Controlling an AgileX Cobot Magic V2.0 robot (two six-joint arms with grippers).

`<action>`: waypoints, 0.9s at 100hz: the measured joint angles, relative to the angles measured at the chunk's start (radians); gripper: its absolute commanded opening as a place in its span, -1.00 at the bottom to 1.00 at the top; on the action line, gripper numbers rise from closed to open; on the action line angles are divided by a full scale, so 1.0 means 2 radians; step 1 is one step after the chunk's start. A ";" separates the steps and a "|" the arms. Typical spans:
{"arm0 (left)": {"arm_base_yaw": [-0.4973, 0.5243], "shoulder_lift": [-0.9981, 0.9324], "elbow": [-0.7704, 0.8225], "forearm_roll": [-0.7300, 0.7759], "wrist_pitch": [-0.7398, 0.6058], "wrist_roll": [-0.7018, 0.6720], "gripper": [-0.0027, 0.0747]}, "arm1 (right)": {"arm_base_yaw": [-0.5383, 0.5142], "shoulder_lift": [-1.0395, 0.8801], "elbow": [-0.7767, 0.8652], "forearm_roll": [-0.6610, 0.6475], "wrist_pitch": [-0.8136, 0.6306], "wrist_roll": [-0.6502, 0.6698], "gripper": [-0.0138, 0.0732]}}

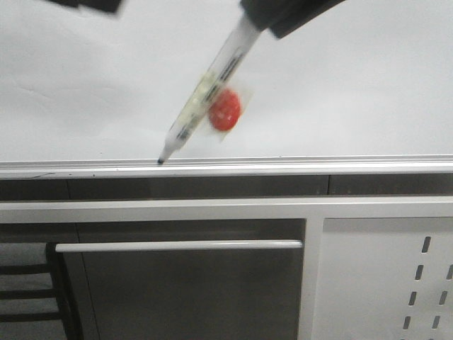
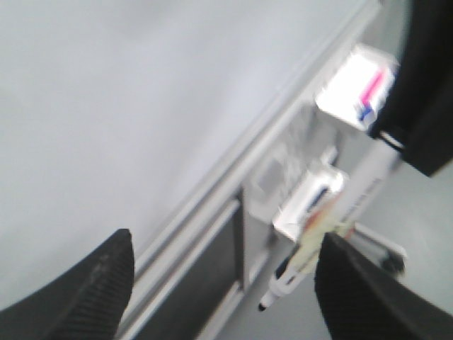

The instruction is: Write number 1 on whiteboard

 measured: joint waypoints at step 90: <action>0.045 -0.138 0.121 -0.172 -0.188 -0.009 -0.98 | 0.025 -0.264 0.235 -0.076 -0.291 0.009 -0.78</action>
